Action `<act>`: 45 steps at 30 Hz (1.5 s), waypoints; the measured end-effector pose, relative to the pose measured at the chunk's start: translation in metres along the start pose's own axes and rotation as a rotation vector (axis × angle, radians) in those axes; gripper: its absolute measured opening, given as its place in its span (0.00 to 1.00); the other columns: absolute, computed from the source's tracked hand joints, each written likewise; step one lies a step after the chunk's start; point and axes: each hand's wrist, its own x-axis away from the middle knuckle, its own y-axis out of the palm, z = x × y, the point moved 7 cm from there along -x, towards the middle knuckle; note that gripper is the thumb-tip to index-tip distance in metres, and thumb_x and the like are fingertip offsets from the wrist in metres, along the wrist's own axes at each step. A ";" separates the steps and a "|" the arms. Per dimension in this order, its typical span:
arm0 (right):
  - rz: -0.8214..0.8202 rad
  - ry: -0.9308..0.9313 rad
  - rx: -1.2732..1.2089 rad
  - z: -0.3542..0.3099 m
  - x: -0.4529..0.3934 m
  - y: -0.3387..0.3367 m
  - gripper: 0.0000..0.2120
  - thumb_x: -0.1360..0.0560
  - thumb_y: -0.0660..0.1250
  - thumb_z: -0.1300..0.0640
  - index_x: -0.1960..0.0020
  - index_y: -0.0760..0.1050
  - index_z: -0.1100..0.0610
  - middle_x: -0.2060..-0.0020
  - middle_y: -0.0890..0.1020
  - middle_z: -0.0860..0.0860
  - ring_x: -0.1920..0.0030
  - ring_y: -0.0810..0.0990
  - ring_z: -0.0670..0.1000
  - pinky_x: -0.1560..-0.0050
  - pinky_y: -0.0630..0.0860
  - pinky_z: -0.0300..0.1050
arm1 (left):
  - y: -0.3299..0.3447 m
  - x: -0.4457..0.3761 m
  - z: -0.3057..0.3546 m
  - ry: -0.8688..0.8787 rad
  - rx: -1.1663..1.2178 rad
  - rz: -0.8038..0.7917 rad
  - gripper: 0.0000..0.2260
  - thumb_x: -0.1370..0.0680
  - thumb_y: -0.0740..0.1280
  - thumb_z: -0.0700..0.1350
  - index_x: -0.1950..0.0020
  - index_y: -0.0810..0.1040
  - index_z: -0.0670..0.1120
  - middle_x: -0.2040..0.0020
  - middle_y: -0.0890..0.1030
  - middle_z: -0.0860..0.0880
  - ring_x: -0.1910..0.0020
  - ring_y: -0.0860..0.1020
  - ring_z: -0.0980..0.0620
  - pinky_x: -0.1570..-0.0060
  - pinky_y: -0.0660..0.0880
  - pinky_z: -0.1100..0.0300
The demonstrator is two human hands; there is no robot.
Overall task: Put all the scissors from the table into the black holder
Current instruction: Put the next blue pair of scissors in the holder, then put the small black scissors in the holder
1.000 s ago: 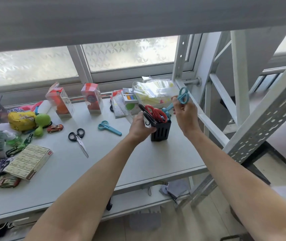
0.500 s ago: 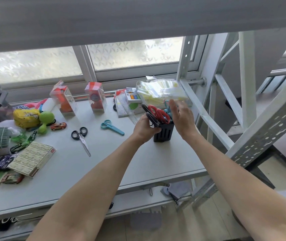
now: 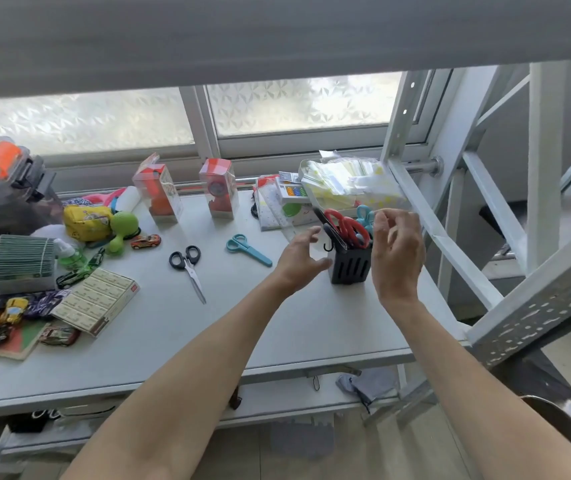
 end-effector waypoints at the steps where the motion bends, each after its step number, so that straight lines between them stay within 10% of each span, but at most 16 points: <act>1: 0.023 -0.031 -0.053 -0.012 0.010 -0.003 0.10 0.19 0.60 0.54 0.50 0.77 0.60 0.56 0.77 0.52 0.60 0.71 0.46 0.58 0.69 0.39 | -0.009 0.003 -0.009 0.003 -0.006 0.027 0.29 0.26 0.72 0.45 0.25 0.68 0.48 0.33 0.75 0.46 0.44 0.80 0.44 0.44 0.79 0.46; 10: -0.467 -0.290 -0.174 -0.090 0.120 0.093 0.09 0.20 0.58 0.56 0.46 0.75 0.57 0.54 0.77 0.49 0.58 0.75 0.46 0.58 0.75 0.41 | -0.136 0.061 -0.125 -0.250 -0.080 0.532 0.15 0.22 0.63 0.36 0.35 0.76 0.42 0.40 0.79 0.43 0.49 0.80 0.45 0.44 0.75 0.53; 19: -1.083 -0.514 0.403 -0.101 0.177 0.233 0.23 0.21 0.58 0.56 0.27 0.64 0.50 0.27 0.66 0.52 0.34 0.70 0.59 0.39 0.66 0.55 | -0.172 0.060 -0.170 -0.414 -0.430 0.313 0.24 0.22 0.56 0.36 0.25 0.67 0.46 0.25 0.68 0.44 0.29 0.66 0.39 0.32 0.64 0.47; 24: -1.161 -0.601 0.492 -0.100 0.187 0.255 0.18 0.21 0.56 0.58 0.32 0.68 0.54 0.33 0.72 0.51 0.37 0.72 0.57 0.41 0.65 0.55 | -0.171 0.057 -0.179 -0.431 -0.647 0.123 0.26 0.22 0.56 0.37 0.23 0.64 0.48 0.24 0.67 0.47 0.28 0.65 0.41 0.33 0.63 0.49; 32: -0.985 -0.521 0.432 -0.093 0.177 0.228 0.11 0.23 0.59 0.64 0.42 0.73 0.59 0.45 0.75 0.56 0.45 0.74 0.59 0.48 0.67 0.50 | -0.156 0.067 -0.174 -0.454 -0.389 0.304 0.21 0.21 0.62 0.43 0.29 0.69 0.41 0.37 0.80 0.41 0.36 0.74 0.38 0.39 0.70 0.49; 45: -0.977 -0.400 0.550 -0.061 0.152 0.186 0.12 0.23 0.59 0.67 0.41 0.75 0.62 0.44 0.74 0.58 0.45 0.76 0.59 0.50 0.72 0.50 | -0.109 0.075 -0.146 -0.543 -0.144 0.214 0.04 0.26 0.71 0.43 0.58 0.85 0.45 0.54 0.83 0.44 0.52 0.79 0.46 0.55 0.73 0.58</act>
